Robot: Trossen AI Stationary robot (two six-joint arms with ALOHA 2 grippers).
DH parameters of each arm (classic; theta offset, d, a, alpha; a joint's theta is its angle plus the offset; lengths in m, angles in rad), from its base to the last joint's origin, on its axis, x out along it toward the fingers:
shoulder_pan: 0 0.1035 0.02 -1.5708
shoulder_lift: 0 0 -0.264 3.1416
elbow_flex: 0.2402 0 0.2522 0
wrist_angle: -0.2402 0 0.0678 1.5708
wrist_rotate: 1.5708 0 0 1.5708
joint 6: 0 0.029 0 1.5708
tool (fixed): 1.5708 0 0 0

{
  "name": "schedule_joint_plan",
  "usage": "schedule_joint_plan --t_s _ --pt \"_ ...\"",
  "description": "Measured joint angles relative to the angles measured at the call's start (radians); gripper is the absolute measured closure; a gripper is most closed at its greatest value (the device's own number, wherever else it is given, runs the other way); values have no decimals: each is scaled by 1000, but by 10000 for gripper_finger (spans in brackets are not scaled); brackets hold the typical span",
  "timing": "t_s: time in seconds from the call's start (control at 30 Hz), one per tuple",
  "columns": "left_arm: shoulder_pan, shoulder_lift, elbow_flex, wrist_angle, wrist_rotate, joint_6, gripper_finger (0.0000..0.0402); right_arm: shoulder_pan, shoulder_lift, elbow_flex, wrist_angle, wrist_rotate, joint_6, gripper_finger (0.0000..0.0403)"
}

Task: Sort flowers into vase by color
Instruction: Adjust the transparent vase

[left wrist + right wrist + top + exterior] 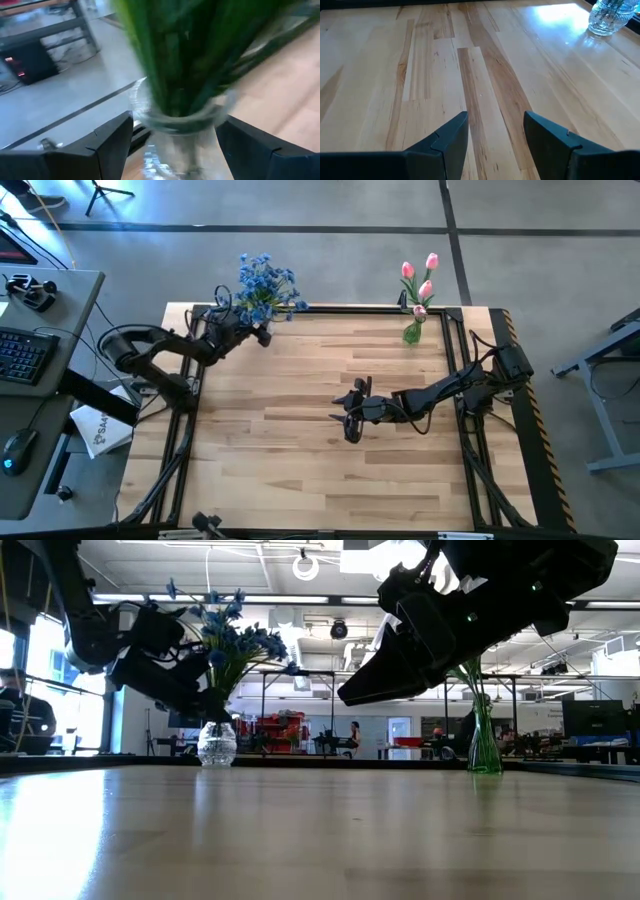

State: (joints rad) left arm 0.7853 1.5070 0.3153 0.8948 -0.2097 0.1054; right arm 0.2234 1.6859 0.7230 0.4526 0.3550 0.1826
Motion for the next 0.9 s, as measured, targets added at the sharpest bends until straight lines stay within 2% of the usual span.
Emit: schedule_joint_plan --t_s 0.17,0.43,0.53,0.77,0.9 --pt "-9 9 4 -2 -22 -6 153 0 0 0 0 0 19 215" --pt "-75 -7 4 -10 -26 11 249 0 0 0 0 -1 19 215" --pt "-97 -8 4 -12 -47 11 273 0 0 0 0 -5 19 215" --pt "-151 -18 2 -29 -74 -51 271 0 0 0 -2 -5 23 215" --pt "-203 -82 1 -142 -137 -107 271 0 0 0 -15 -5 28 215"
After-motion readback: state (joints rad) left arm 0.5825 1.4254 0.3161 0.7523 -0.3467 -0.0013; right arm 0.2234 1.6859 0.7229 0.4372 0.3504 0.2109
